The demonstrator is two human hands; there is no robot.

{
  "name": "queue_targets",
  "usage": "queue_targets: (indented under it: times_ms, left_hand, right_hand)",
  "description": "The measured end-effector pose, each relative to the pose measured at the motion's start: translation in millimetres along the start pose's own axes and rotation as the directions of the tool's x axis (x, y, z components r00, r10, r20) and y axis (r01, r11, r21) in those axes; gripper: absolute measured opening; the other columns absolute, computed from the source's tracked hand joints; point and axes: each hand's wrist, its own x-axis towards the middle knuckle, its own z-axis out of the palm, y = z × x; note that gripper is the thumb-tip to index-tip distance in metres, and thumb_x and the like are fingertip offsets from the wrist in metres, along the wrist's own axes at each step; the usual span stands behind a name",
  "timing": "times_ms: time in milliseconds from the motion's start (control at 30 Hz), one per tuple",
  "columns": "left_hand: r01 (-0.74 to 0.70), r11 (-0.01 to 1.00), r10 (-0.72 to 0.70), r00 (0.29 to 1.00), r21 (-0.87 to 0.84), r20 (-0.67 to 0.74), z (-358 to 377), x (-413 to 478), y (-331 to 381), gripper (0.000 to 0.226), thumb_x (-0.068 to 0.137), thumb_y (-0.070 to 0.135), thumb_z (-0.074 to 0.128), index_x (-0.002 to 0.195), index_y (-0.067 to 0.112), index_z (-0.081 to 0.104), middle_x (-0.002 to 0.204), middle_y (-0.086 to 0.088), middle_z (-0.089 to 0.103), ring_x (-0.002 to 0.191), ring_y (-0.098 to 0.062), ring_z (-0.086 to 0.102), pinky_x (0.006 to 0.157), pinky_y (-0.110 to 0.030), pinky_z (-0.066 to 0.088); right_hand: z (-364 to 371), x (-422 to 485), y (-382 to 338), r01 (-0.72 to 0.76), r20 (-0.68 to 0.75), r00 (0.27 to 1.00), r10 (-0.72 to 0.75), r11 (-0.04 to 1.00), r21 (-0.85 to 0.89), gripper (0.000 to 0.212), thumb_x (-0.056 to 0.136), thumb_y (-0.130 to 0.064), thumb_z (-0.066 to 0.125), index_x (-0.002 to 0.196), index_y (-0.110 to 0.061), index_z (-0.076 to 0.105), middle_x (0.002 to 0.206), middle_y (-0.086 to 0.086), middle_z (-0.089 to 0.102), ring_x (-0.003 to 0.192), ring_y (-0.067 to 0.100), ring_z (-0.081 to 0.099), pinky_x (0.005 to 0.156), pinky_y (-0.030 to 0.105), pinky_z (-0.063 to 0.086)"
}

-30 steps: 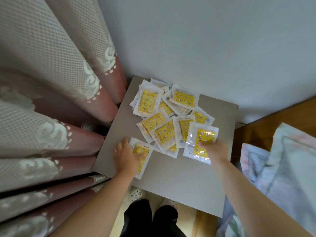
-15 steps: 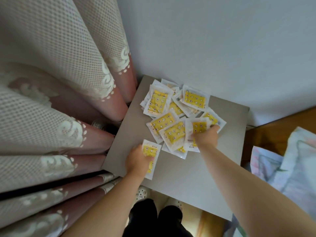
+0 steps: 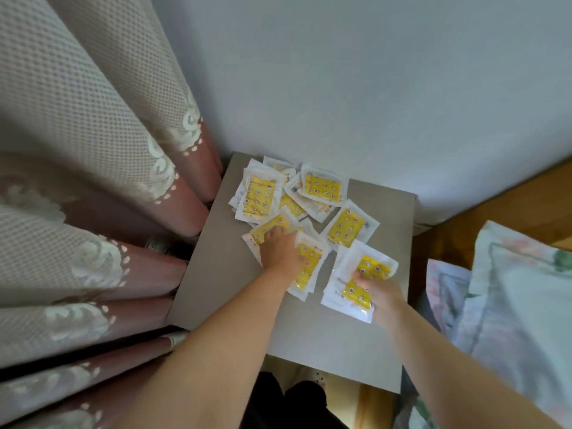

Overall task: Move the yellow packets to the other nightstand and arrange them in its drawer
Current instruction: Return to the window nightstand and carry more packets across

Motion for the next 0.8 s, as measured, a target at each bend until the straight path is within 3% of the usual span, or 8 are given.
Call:
queue_targets:
  times_ms: [167, 233, 300, 400, 567, 633, 700, 800]
  left_hand:
    - [0.014, 0.989, -0.012, 1.000, 0.144, -0.015, 8, 0, 9, 0.029, 0.082, 0.031, 0.071, 0.106, 0.018, 0.062, 0.122, -0.005, 0.052, 0.116, -0.026, 0.046, 0.094, -0.037, 0.038]
    - [-0.012, 0.998, 0.013, 1.000, 0.067, -0.020, 6, -6, 11, 0.014, 0.084, 0.020, 0.068, 0.084, 0.018, 0.055, 0.110, -0.006, 0.055, 0.099, -0.027, 0.054, 0.079, -0.034, 0.043]
    - [-0.064, 0.997, 0.064, 0.998, -0.041, -0.009, 3, -14, 11, 0.031, 0.084, 0.012, 0.066, 0.070, 0.020, 0.040, 0.097, -0.004, 0.052, 0.083, -0.027, 0.054, 0.066, -0.032, 0.040]
    - [-0.076, 0.967, 0.069, 0.997, -0.242, -0.038, -7, -35, 7, 0.032, 0.078, 0.011, 0.073, 0.085, 0.020, 0.042, 0.089, 0.004, 0.049, 0.081, -0.024, 0.053, 0.067, -0.033, 0.042]
    - [0.124, 0.755, -0.116, 0.992, -0.644, 0.056, -31, -78, 5, 0.083, 0.067, 0.006, 0.084, 0.131, 0.026, 0.036, 0.118, 0.001, 0.052, 0.101, -0.023, 0.059, 0.084, -0.040, 0.054]
    - [0.206, 0.617, -0.165, 0.978, -0.760, 0.130, -38, -96, 5, 0.071, 0.067, 0.000, 0.083, 0.126, 0.018, 0.048, 0.117, -0.003, 0.060, 0.098, -0.021, 0.062, 0.079, -0.035, 0.053]
    - [0.297, 0.474, -0.198, 0.953, -0.829, 0.229, -46, -116, 3, 0.039, 0.071, -0.005, 0.078, 0.102, 0.013, 0.064, 0.104, -0.007, 0.068, 0.085, -0.019, 0.065, 0.070, -0.030, 0.053]
    - [0.353, 0.403, -0.175, 0.935, -0.845, 0.307, -51, -142, -9, 0.025, 0.074, -0.006, 0.076, 0.087, 0.013, 0.066, 0.095, -0.010, 0.070, 0.083, -0.024, 0.067, 0.078, -0.037, 0.055]
  right_hand:
    - [-11, -1, 5, 0.010, 0.032, 0.999, -0.010, 1.000, 0.002, 0.021, 0.074, -0.010, 0.079, 0.088, -0.011, 0.063, 0.098, 0.016, 0.068, 0.089, 0.034, 0.066, 0.086, 0.052, 0.052]
    - [-15, -2, 9, -0.008, 0.049, 0.999, 0.005, 0.998, 0.059, 0.024, 0.074, -0.009, 0.079, 0.093, -0.010, 0.065, 0.101, 0.017, 0.068, 0.091, 0.036, 0.067, 0.086, 0.056, 0.051]
    - [-18, -6, 8, -0.017, 0.092, 0.996, 0.005, 0.992, 0.128, 0.024, 0.077, -0.007, 0.076, 0.099, -0.008, 0.066, 0.100, 0.017, 0.069, 0.089, 0.036, 0.067, 0.085, 0.056, 0.051]
    - [-24, -15, 3, -0.039, 0.181, 0.983, 0.004, 0.981, 0.189, 0.027, 0.080, -0.004, 0.072, 0.106, -0.004, 0.065, 0.101, 0.017, 0.069, 0.089, 0.034, 0.067, 0.083, 0.051, 0.052]
    - [-25, -52, -9, -0.090, 0.327, 0.944, 0.033, 0.983, 0.159, 0.035, 0.075, -0.002, 0.072, 0.110, -0.004, 0.064, 0.110, 0.018, 0.068, 0.099, 0.035, 0.067, 0.076, 0.050, 0.053]
    - [-23, -71, -10, -0.087, 0.345, 0.938, 0.034, 0.986, 0.139, 0.033, 0.078, 0.001, 0.069, 0.110, -0.004, 0.063, 0.109, 0.017, 0.069, 0.100, 0.036, 0.066, 0.076, 0.051, 0.052]
    - [-20, -88, -7, -0.068, 0.330, 0.943, 0.025, 0.991, 0.119, 0.032, 0.076, 0.001, 0.071, 0.108, -0.004, 0.065, 0.108, 0.017, 0.069, 0.098, 0.036, 0.066, 0.077, 0.051, 0.052]
    - [-21, -112, 7, -0.072, 0.299, 0.954, 0.033, 0.990, 0.121, 0.028, 0.077, -0.001, 0.072, 0.103, -0.005, 0.066, 0.106, 0.016, 0.070, 0.096, 0.034, 0.067, 0.078, 0.050, 0.053]
